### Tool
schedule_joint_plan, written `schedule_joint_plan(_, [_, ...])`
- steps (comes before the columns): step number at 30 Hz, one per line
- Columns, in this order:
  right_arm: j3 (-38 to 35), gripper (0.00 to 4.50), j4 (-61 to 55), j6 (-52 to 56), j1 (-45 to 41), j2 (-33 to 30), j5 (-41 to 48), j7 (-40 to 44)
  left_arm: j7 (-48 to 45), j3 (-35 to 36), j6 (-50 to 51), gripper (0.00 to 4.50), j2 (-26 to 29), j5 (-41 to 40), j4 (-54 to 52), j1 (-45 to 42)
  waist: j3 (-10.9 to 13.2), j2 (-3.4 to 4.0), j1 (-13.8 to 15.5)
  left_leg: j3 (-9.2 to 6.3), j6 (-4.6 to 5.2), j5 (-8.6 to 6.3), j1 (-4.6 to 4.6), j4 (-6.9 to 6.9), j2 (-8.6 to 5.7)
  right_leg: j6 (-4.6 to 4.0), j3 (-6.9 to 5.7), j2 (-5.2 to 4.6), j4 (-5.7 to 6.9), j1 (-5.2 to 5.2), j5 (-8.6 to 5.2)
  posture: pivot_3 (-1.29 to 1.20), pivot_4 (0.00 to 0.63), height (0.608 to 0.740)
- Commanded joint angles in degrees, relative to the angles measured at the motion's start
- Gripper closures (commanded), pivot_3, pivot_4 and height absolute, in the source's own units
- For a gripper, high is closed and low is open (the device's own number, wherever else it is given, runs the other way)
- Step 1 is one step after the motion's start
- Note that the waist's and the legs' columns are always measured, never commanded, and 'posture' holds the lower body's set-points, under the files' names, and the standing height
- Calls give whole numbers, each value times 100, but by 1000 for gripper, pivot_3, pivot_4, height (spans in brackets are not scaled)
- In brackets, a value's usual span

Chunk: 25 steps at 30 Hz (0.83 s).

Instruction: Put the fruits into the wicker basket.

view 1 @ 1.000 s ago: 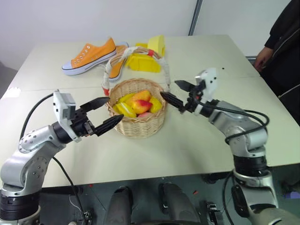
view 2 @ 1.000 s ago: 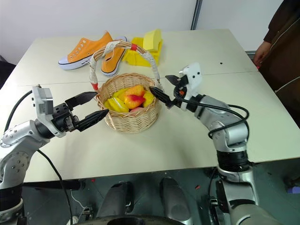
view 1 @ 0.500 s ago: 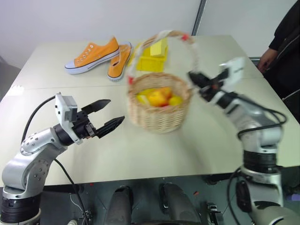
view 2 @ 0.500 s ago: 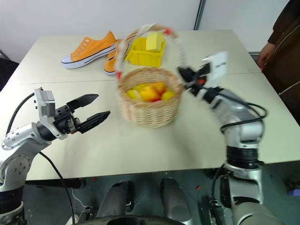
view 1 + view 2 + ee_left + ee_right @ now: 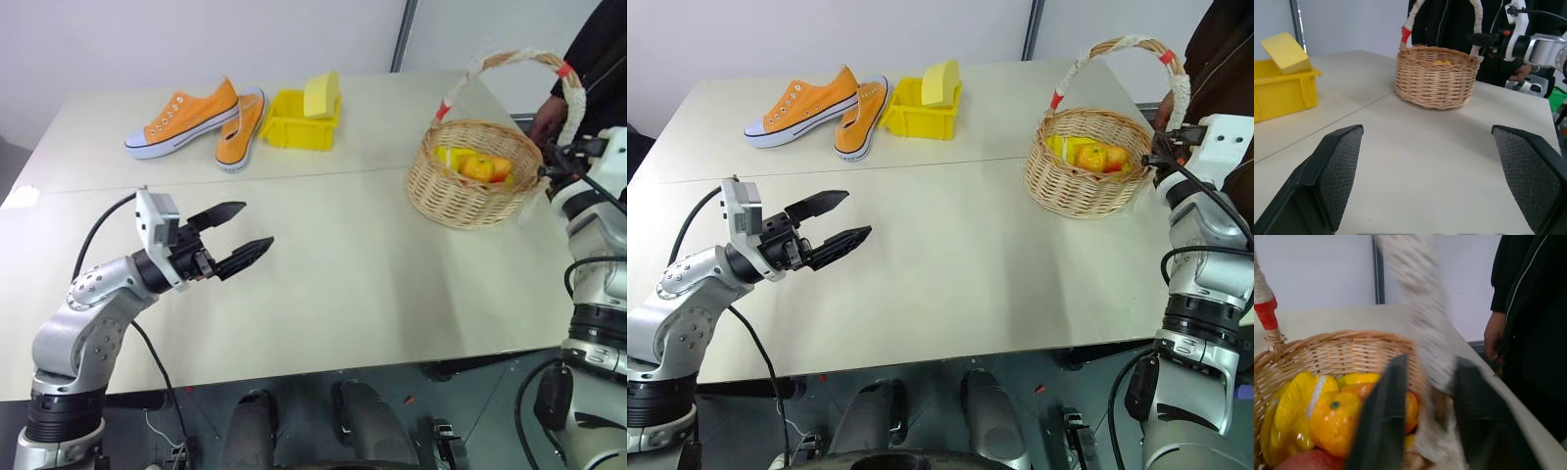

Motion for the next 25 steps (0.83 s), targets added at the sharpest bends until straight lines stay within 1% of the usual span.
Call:
schedule_joint_plan(1, [-226, 1117, -558, -53, 193, -167, 146, 114, -56, 26, -132, 0, -4, 4, -66, -52, 0, 0, 14, 0, 0, 0, 0, 1, 0, 0, 0, 0, 0, 0, 0, 0, 150, 740])
schedule_joint_plan(2, [-283, 643, -776, -37, 463, -222, 173, 246, -29, 51, -115, 0, 1, 24, -53, 6, 0, 0, 39, 0, 0, 0, -1, 1, 0, 0, 0, 0, 0, 0, 0, 0, 150, 740])
schedule_joint_plan(5, [-498, 643, -1331, 65, 1252, -361, 449, 767, 150, 196, -17, 0, 31, 83, 42, 166, -1, 2, 116, -1, 1, -1, -2, 0, -1, 10, -1, -2, -1, 2, -6, 0, 150, 740])
schedule_joint_plan(9, [-690, 643, -1975, 407, 2078, -390, 1076, 1465, 376, 517, 105, 0, 206, 230, 291, 531, -1, 2, 74, 1, 3, -2, 0, 3, -1, 10, 0, -5, -2, 4, -9, 0, 150, 740])
schedule_joint_plan(11, [-522, 643, -2395, 440, 2501, -401, 1269, 1950, 491, 681, 61, 0, 242, 349, 427, 744, -2, 5, 56, 1, 3, -2, 8, 2, 1, -6, 0, -3, 0, 7, -17, 0, 150, 740])
schedule_joint_plan(12, [-352, 643, -2654, 525, 2688, -392, 1427, 2213, 637, 762, 6, 0, 221, 467, 489, 853, -3, 6, 49, 1, 3, -2, 12, -1, 1, -5, 0, -3, 1, 8, -19, 0, 150, 740])
schedule_joint_plan(14, [78, 643, -3041, 536, 2954, -395, 1469, 2607, 797, 872, -75, 0, 179, 623, 556, 1045, -3, 6, 35, 1, 3, -2, 17, -1, 4, 0, 0, 0, 5, 9, -23, 0, 150, 740])
schedule_joint_plan(16, [398, 643, -3231, 541, 3039, -370, 1461, 2809, 882, 952, -181, 0, 115, 716, 583, 1161, -2, 5, 42, 0, 3, -2, 19, -1, 6, 1, 0, 0, 6, 10, -24, 0, 150, 740])
schedule_joint_plan(18, [827, 643, -3304, 513, 2946, -258, 1398, 2932, 989, 1036, -278, 0, 25, 791, 618, 1297, -3, 5, 72, 1, 3, -3, 17, 4, 3, 0, -1, -4, 5, 11, -25, 0, 150, 740])
schedule_joint_plan(20, [1243, 643, -3239, 358, 2825, -188, 1164, 2999, 1061, 1056, -404, 0, -35, 930, 639, 1464, -3, 3, 85, 1, 2, -3, 15, 6, 3, -5, -1, -8, -5, 15, -22, 0, 150, 740])
schedule_joint_plan(25, [1626, 643, -2965, 265, 2466, -86, 1012, 3052, 1099, 1191, -568, 0, -143, 985, 569, 1777, -3, 3, 97, 3, 2, -3, 4, 6, -1, -20, -1, -15, -16, 12, -13, 0, 150, 740])
